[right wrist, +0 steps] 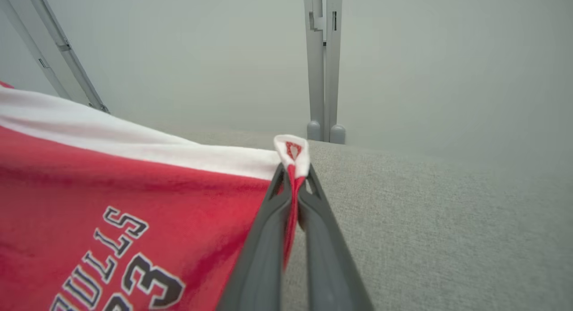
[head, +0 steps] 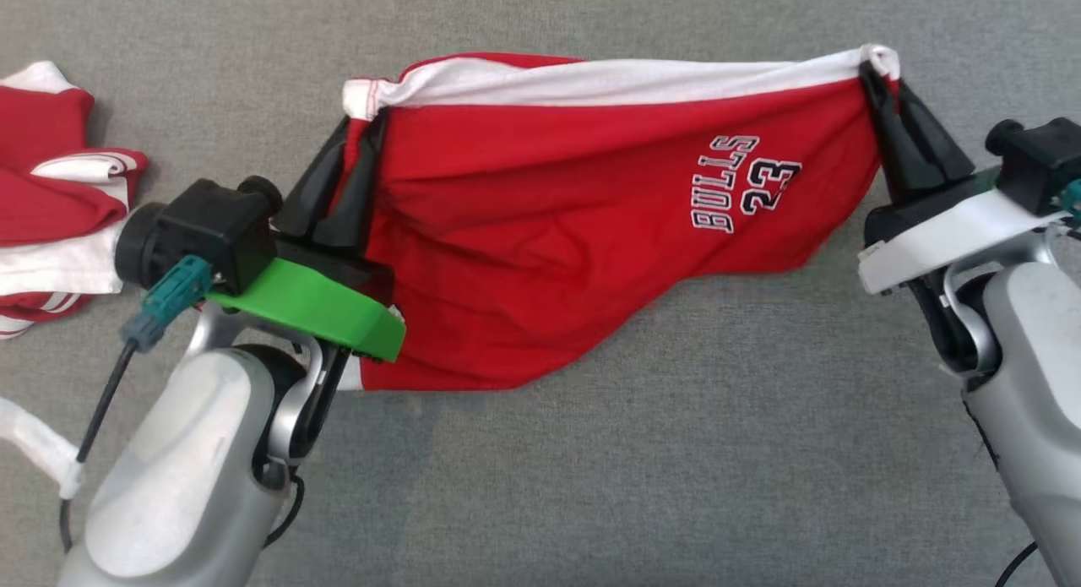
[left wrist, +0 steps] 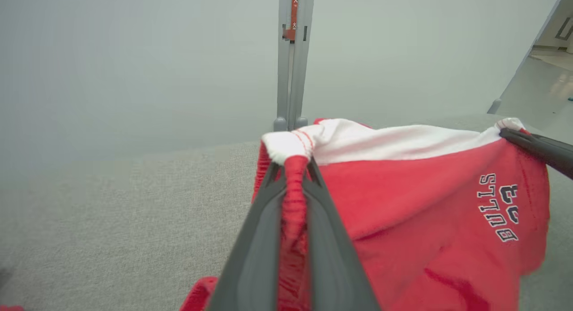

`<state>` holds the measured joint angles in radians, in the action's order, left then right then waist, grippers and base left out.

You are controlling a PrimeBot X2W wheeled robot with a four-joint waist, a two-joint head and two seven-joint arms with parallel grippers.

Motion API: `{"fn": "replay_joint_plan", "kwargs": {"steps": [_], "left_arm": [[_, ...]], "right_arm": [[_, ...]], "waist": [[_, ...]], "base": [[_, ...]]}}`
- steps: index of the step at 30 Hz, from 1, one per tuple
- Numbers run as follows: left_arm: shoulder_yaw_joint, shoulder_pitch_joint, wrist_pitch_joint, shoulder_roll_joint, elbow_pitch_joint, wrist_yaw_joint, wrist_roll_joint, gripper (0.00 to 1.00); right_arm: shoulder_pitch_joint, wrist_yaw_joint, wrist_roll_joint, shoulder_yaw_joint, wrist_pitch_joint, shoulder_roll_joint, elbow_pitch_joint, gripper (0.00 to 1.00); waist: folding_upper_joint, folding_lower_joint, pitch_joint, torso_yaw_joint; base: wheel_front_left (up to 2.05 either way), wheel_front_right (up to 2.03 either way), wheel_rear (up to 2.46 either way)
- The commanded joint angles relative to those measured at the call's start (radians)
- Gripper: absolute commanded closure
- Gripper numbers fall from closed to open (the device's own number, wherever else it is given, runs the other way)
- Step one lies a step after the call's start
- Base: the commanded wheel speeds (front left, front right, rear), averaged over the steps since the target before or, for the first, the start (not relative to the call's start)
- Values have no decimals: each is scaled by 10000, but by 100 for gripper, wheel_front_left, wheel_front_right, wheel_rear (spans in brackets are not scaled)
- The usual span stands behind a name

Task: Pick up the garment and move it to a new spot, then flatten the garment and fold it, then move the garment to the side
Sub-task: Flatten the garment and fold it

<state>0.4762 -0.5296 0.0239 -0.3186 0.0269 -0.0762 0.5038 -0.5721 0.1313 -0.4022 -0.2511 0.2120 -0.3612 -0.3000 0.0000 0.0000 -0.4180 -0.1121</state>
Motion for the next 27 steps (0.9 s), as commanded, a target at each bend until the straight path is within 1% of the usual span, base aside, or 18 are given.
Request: {"fn": "replay_joint_plan", "kwargs": {"steps": [1, 7, 9, 13, 15, 20, 24, 27], "left_arm": [[-136, -163, 184, -144, 215, -100, -126, 100], [-451, -438, 119, -682, 1318, -328, -541, 100], [-602, -671, 166, -807, 1878, -450, -693, 100], [-827, -1123, 84, -975, 2710, -614, -975, 100], [-890, -1300, -31, -1012, 2972, -687, -1043, 100], [-892, -1563, -308, -991, 3133, -731, -942, 100], [-797, -1789, -342, -800, 2661, -537, -642, 100], [-774, -2202, -180, -502, 1853, -285, -296, 100]], "right_arm": [[201, -10, 102, 175, 139, -107, 391, 100], [543, -11, 662, 1120, 68, -346, 2947, 100], [645, -13, 862, 1601, -299, -419, 4048, 100], [686, -13, 1036, 2354, -1161, -479, 5694, 100], [624, -14, 1071, 2672, -1588, -549, 6217, 100], [417, -14, 907, 3010, -2285, -631, 6809, 100], [234, -14, 685, 2956, -2570, -680, 6696, 100], [-101, -14, 507, 2876, -2613, -720, 6349, 100]], "waist": [[0, 0, 564, 278], [0, 0, 1438, 647], [0, 0, 1663, 742], [0, 0, 2014, 889], [0, 0, 2121, 953], [0, 0, 2174, 1118], [0, 0, 1931, 1227], [0, 0, 1576, 1259]], "base": [[0, 0, 0], [0, 0, 0], [0, 0, 0], [0, 0, 0], [0, 0, 0], [0, 0, 0], [0, 0, 0], [0, 0, 0]]}}
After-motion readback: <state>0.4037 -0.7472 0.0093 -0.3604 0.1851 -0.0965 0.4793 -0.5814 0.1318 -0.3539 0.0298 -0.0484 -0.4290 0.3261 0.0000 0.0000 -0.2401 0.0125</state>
